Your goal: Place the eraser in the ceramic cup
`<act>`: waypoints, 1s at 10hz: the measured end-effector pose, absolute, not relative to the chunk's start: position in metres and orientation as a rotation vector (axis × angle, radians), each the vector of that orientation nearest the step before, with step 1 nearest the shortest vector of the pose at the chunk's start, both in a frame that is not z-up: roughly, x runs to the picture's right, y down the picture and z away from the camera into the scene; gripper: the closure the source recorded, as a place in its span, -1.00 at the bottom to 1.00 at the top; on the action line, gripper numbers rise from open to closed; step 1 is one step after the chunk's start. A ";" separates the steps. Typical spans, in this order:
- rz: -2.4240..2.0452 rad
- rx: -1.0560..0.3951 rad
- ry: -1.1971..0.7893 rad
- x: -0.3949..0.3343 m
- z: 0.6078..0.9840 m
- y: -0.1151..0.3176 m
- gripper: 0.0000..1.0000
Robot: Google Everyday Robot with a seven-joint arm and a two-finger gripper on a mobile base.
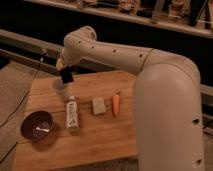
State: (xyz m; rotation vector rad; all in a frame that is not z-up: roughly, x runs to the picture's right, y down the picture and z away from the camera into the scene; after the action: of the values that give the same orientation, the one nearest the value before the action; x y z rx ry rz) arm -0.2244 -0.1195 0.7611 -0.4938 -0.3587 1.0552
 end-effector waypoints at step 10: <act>0.976 -0.402 -0.487 -0.261 0.782 -0.104 0.97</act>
State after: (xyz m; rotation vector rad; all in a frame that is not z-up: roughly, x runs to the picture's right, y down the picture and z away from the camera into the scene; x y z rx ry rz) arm -0.2615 -0.1042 0.7821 -0.4020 -0.4865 0.9758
